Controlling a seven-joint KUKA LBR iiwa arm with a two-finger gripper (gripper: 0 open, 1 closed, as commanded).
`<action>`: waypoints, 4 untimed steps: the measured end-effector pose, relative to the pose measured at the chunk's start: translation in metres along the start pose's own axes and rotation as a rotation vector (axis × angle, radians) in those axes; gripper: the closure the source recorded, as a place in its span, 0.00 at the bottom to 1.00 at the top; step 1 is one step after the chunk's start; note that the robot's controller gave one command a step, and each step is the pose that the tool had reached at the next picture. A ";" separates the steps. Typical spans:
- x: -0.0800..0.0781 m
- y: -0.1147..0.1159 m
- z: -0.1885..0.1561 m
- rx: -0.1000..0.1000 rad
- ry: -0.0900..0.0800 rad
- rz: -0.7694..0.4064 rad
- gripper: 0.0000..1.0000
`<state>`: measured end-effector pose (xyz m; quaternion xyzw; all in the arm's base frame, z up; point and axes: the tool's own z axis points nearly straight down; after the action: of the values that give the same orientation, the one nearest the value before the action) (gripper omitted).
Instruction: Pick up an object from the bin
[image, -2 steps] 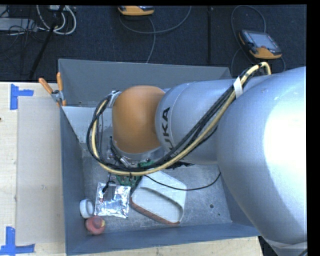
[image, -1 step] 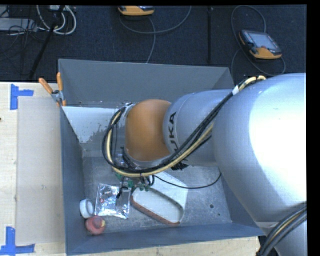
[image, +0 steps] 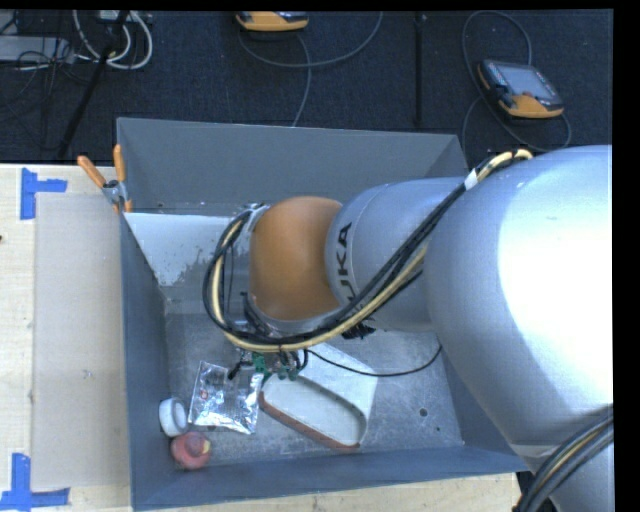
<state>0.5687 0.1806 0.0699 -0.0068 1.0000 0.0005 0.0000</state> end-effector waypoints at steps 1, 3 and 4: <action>0.025 -0.023 -0.089 0.000 -0.006 0.002 1.00; -0.007 -0.039 0.003 0.001 0.003 -0.170 0.00; -0.009 -0.038 -0.004 0.000 0.000 -0.165 1.00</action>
Offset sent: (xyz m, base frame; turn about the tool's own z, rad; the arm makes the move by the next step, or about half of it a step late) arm -0.0258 -0.0232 0.0848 -0.0013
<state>0.5781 0.1423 0.0735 -0.0894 0.9960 0.0005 0.0001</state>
